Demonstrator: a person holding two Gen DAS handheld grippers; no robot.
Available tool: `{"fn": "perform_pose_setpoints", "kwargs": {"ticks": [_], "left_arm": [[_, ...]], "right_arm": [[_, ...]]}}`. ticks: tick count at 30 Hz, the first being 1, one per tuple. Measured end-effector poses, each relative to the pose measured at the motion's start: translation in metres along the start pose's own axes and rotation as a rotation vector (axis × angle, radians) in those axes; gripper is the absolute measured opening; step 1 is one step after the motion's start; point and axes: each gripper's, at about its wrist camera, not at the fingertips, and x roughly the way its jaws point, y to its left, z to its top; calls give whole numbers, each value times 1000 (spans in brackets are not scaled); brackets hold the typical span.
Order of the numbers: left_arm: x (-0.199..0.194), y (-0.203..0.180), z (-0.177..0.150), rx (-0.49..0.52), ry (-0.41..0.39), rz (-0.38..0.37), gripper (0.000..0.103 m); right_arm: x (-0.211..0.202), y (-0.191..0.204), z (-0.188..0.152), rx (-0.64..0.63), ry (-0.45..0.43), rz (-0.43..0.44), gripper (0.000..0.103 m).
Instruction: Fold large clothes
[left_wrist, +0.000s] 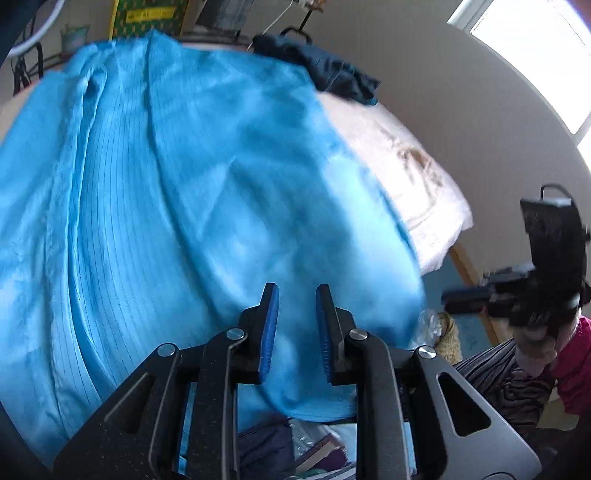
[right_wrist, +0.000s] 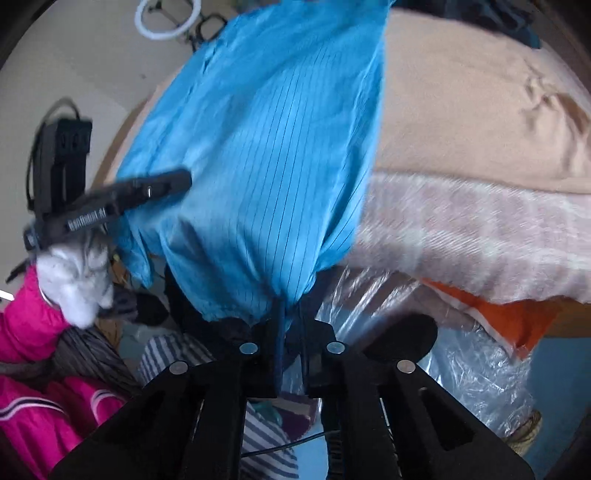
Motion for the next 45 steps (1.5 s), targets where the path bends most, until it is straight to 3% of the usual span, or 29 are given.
{"fn": "perform_pose_setpoints", "kwargs": {"ticks": [2, 3, 5, 8, 12, 20, 22, 26, 28, 30, 34, 42, 45], "left_arm": [[-5, -20, -1, 23, -29, -12, 18], [-5, -33, -1, 43, -39, -21, 18], [-2, -57, -3, 86, -45, -34, 19], [14, -92, -3, 157, -40, -44, 38], [45, -120, -2, 201, -12, -3, 41], [102, -140, -6, 232, 42, 181, 42], [103, -135, -7, 208, 18, 194, 41], [102, -127, -7, 189, -6, 209, 18], [101, -124, -8, 203, -15, 192, 8], [96, -116, -6, 143, -10, 121, 0], [78, -97, 2, -32, -5, -17, 0], [36, -88, 7, -126, -78, -108, 0], [28, -87, 7, -133, -97, -123, 0]], "right_arm": [[-28, -3, 1, 16, -106, 12, 28], [-46, -6, 2, 27, -183, 4, 32], [-66, -10, 2, 44, -284, -19, 37], [-88, -25, 1, 95, -439, -116, 40], [-101, -48, 3, 180, -504, -115, 40], [-113, -84, 15, 259, -529, -81, 40], [-114, -90, 13, 269, -514, -63, 40], [-110, -99, 15, 291, -494, -8, 40], [-108, -102, 20, 294, -496, 15, 40], [-107, -105, 27, 294, -500, 31, 40], [-99, -109, 56, 267, -504, 21, 57], [-35, -113, 165, 270, -411, 141, 58], [-6, -111, 203, 288, -387, 122, 58]]}}
